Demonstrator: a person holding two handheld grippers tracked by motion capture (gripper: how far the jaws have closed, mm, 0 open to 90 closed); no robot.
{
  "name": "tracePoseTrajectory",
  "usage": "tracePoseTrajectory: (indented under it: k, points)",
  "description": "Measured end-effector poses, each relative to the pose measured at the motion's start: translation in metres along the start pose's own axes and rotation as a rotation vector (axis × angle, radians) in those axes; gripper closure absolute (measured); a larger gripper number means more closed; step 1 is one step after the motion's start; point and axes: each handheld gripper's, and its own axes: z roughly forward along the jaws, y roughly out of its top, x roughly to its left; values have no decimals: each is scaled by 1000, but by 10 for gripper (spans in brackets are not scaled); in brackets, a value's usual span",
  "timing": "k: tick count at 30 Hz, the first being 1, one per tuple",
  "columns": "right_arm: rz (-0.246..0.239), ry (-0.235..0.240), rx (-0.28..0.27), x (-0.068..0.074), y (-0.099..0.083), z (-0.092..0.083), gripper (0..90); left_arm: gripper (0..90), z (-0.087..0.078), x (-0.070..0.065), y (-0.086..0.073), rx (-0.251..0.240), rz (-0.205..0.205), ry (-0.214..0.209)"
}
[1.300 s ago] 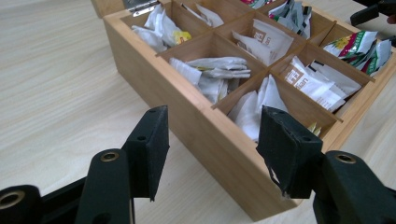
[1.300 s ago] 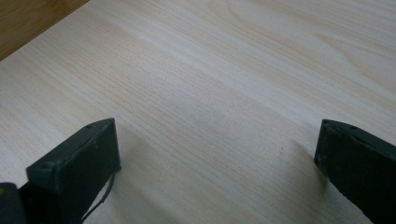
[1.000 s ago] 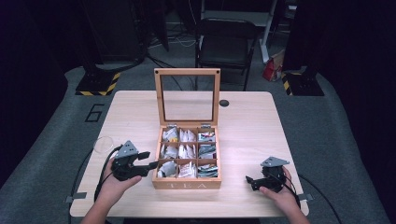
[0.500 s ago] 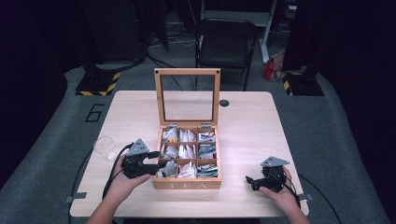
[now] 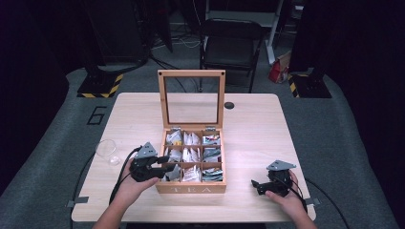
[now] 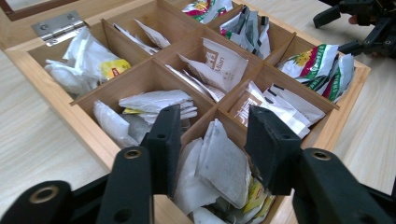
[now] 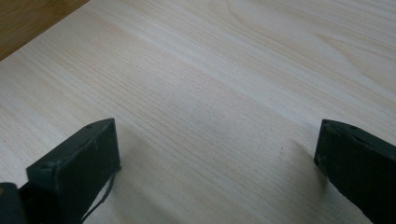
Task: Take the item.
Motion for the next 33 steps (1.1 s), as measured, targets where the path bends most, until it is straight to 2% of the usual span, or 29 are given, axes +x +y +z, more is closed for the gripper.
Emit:
tracePoseTrajectory:
  k: [3, 11, 19, 23, 25, 30, 33]
  points:
    - [-1, 0, 0, 0, 0, 0, 0, 596, 3, 0, -1, 10, 12, -1]
    - [0, 0, 0, 0, 0, 0, 0, 668, 5, 1, -3, 14, -8, -2]
    - [0, 0, 0, 0, 0, 0, 0, 744, 8, 1, -4, 21, -30, -19]
    - [-1, -1, 0, 0, 0, 0, 0, 800, 7, 1, -5, 29, -33, -41]
    - [0, 0, 0, 0, 0, 0, 0, 809, 6, 1, -4, 33, -20, -41]
    - [0, 0, 0, 0, 0, 0, 0, 859, 5, -1, -4, 24, -20, -44]
    - [0, 0, 0, 0, 0, 0, 0, 887, 3, -2, -3, 20, -3, -41]
